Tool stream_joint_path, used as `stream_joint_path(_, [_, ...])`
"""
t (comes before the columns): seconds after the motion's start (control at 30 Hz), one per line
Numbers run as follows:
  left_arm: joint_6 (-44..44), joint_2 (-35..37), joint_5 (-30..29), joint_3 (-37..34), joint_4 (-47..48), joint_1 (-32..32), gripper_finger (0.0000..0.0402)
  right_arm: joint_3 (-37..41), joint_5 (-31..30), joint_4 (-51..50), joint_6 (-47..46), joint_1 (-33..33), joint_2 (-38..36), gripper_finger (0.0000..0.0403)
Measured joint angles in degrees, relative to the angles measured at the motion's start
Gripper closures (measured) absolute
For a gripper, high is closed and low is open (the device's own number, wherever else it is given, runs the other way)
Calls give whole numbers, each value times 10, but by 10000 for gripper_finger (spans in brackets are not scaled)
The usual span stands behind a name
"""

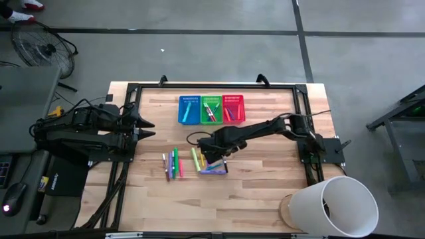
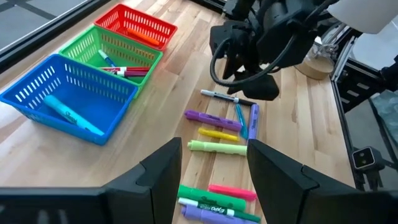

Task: Pick & Place Markers
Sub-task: Put the black marker pen into the green bin

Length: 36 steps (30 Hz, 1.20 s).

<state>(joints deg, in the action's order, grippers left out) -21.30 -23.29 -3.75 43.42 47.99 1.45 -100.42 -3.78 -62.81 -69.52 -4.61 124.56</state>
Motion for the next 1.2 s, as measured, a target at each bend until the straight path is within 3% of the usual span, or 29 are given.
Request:
stream_joint_path(1.0, [0,0,4,0,12,0,221,-2,61,43,-25,-7,77,215])
stream_joint_path(1.2, [0,0,4,0,20,0,221,-2,53,43,-43,-11,79,250])
